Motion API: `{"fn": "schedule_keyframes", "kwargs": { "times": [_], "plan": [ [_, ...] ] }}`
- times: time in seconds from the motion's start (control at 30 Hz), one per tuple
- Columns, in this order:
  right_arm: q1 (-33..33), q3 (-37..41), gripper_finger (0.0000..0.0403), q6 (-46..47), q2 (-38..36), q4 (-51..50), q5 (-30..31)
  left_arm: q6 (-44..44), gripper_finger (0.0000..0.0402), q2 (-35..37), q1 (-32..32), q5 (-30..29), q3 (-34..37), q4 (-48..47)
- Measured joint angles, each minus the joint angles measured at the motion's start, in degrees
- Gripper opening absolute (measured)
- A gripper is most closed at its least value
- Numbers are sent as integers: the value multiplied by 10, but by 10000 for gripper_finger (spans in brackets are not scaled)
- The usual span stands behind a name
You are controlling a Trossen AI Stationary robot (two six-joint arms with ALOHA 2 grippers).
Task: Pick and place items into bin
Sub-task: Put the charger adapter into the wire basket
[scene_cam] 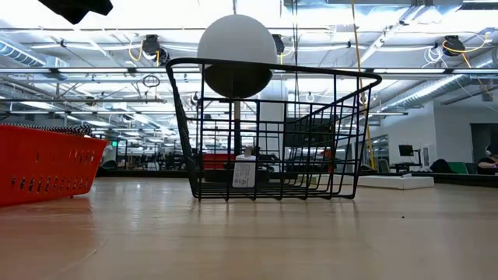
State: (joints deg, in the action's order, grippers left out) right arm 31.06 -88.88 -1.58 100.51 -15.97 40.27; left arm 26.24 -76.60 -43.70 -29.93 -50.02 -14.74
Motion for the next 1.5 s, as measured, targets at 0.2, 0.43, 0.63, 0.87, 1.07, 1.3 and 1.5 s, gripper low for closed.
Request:
{"fn": "schedule_keyframes", "kwargs": {
  "times": [0.2,0.43,0.63,0.87,1.07,1.3,1.5],
  "plan": [
    [-76,0,97,24,-18,-46,-80,0,273,0,0,0,0,0],
    [-165,1,97,66,6,-112,-210,-2,274,0,0,0,0,0],
    [-210,0,97,81,35,-143,-267,-2,274,0,0,0,0,-1],
    [-237,0,98,89,91,-161,-334,-1,274,0,0,0,0,-1],
    [-258,1,98,95,125,-166,-370,-2,274,0,0,0,0,0],
    [-274,9,98,102,131,-165,-422,-2,274,0,0,0,0,0],
    [-283,26,98,104,131,-158,-436,-2,274,0,0,0,0,0]
  ]
}}
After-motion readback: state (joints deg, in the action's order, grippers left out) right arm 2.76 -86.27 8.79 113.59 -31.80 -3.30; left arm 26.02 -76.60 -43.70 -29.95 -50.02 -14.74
